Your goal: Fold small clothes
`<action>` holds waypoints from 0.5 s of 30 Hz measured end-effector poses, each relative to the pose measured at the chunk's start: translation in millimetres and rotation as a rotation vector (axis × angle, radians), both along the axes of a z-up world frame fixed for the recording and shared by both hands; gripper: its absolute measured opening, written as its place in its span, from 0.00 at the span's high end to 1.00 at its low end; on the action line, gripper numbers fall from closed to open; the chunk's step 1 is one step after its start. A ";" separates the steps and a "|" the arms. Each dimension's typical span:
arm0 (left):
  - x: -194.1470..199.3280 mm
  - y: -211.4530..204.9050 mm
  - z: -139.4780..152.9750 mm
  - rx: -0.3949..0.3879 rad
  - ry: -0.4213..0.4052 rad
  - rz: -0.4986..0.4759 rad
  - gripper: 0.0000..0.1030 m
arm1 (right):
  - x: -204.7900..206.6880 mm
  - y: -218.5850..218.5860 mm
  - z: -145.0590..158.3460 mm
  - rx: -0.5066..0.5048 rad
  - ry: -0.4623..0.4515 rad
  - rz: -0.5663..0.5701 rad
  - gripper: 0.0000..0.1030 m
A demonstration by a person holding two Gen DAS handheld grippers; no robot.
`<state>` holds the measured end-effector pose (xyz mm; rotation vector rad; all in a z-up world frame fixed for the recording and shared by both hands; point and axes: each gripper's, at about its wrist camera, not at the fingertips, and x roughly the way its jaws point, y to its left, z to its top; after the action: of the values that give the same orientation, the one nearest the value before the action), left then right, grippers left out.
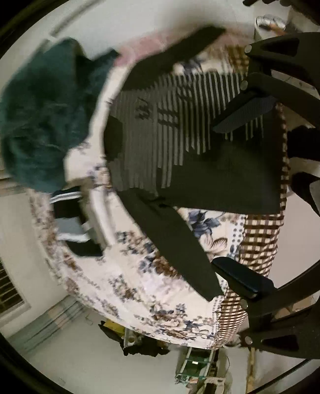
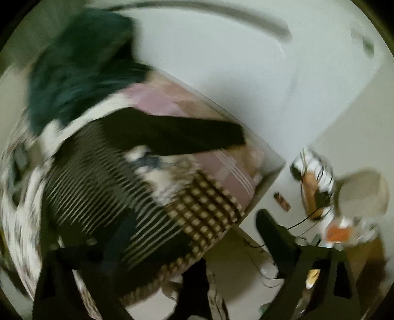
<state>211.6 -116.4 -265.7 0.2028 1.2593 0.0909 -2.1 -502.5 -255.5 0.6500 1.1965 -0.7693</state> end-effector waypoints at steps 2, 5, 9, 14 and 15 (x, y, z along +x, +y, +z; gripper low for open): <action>13.9 -15.9 -44.4 0.030 0.054 0.020 0.00 | -1.6 -39.7 -54.5 0.055 -0.001 -0.102 0.23; 29.7 -31.9 -105.0 0.036 0.130 0.050 0.00 | -0.7 -103.6 -135.8 0.119 -0.020 -0.257 0.26; 55.4 -56.1 -174.1 0.056 0.181 0.047 0.00 | 7.1 -165.9 -226.0 0.127 -0.043 -0.433 0.26; 81.3 -75.0 -236.9 0.089 0.204 0.039 0.00 | 21.5 -215.4 -307.5 0.125 -0.032 -0.581 0.26; 85.9 -77.7 -244.9 0.083 0.207 0.041 0.00 | 21.9 -222.4 -319.0 0.129 -0.031 -0.610 0.25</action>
<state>297.5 -194.1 -510.6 0.2629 1.4675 0.1613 19.7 -724.9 -574.4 1.1564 1.0286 -1.1875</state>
